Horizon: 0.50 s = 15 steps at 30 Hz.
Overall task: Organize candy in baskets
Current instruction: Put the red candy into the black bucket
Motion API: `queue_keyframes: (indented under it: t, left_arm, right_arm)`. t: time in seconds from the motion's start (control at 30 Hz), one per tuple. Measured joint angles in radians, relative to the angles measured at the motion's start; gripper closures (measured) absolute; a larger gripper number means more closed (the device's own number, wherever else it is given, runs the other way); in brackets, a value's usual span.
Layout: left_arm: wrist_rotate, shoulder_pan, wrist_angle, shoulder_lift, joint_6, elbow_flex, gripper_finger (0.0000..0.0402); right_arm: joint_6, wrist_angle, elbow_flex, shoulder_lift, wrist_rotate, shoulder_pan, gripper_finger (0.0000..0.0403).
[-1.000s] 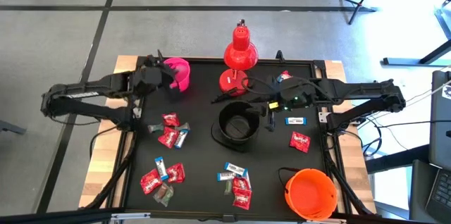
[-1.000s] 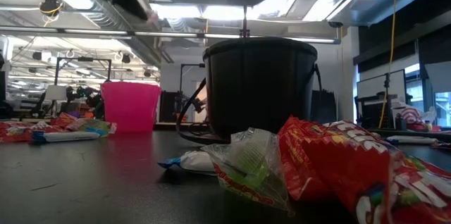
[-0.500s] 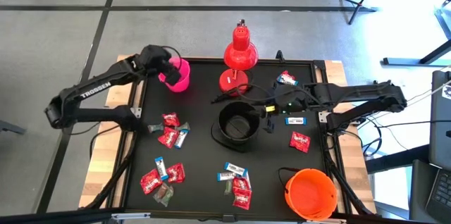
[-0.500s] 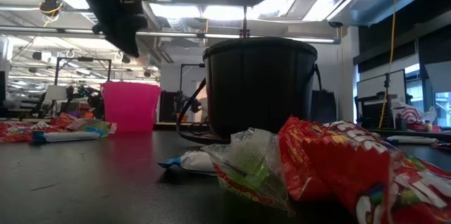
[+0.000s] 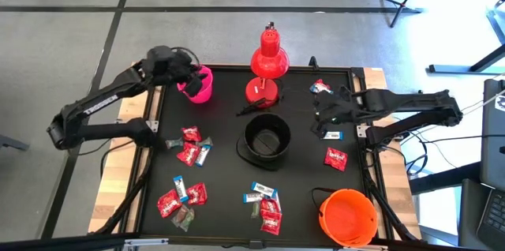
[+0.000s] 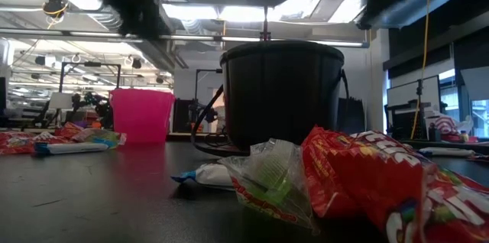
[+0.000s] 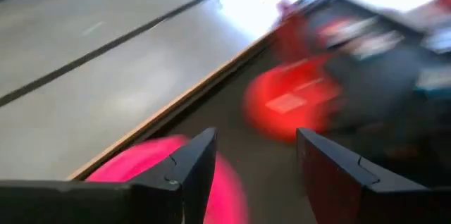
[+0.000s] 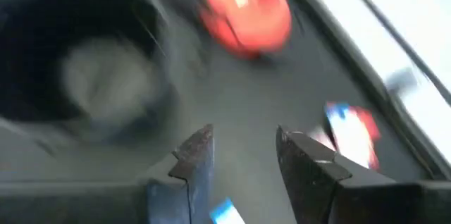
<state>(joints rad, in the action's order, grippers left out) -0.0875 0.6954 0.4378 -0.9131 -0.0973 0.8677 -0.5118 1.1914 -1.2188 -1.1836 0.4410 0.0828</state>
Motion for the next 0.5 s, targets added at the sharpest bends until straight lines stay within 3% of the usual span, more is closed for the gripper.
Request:
queue_keyframes:
  t: [0.13,0.27,0.5]
  left_arm:
    - [-0.051,-0.111,-0.100,0.082,-0.005,0.000,0.0222]
    - [-0.054,-0.255,-0.226,0.125,0.002,-0.030,0.0223]
    - [-0.027,-0.454,-0.417,0.127,0.022,-0.110,0.0223]
  right_arm:
    - [-0.138,0.107,0.091,-0.008,-0.139,-0.005,0.0254]
    - [-0.175,0.079,0.225,-0.015,-0.347,-0.004,0.0254]
    - [-0.311,-0.028,0.417,-0.017,-0.542,-0.005,0.0246]
